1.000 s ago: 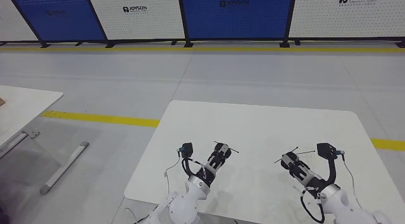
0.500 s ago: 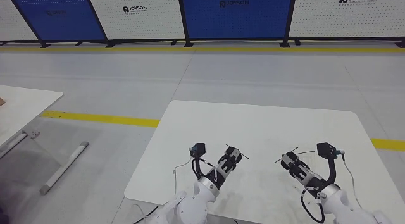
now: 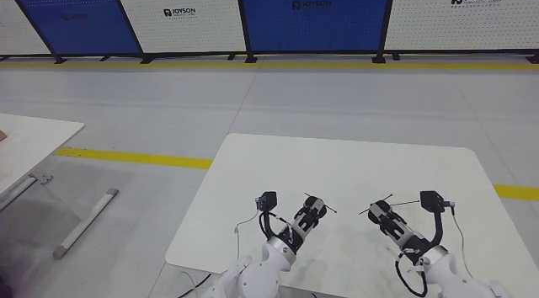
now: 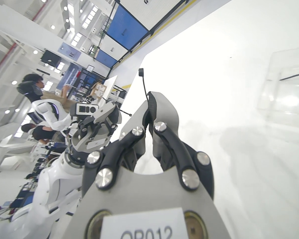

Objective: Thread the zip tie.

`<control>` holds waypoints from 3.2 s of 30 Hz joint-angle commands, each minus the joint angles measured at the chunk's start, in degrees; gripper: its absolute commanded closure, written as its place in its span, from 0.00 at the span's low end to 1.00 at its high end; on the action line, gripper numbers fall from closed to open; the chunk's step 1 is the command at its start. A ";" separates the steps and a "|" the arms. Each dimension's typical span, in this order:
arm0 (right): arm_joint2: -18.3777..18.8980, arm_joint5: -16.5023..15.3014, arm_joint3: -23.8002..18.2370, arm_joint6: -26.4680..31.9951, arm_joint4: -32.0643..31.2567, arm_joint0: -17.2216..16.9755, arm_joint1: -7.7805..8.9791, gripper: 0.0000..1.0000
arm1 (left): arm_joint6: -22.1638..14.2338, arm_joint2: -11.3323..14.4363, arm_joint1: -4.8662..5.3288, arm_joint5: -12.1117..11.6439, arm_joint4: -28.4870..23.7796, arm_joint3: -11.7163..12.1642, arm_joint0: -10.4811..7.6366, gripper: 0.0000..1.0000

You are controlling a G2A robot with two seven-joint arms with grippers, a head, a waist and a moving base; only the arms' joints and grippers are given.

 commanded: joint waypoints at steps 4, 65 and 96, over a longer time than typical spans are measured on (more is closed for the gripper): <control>-2.12 0.14 0.92 -2.72 1.65 0.82 -0.61 1.00 | 3.29 1.51 -0.50 -0.10 0.58 0.65 -0.39 1.00; -8.54 -5.50 6.12 -22.22 -0.10 -0.61 -3.58 1.00 | 8.09 4.96 -2.04 1.74 -0.33 2.48 -2.56 1.00; -9.57 -4.65 6.02 -22.31 -0.71 -0.29 -4.32 1.00 | 8.09 4.96 -2.04 1.74 -0.33 2.48 -2.56 1.00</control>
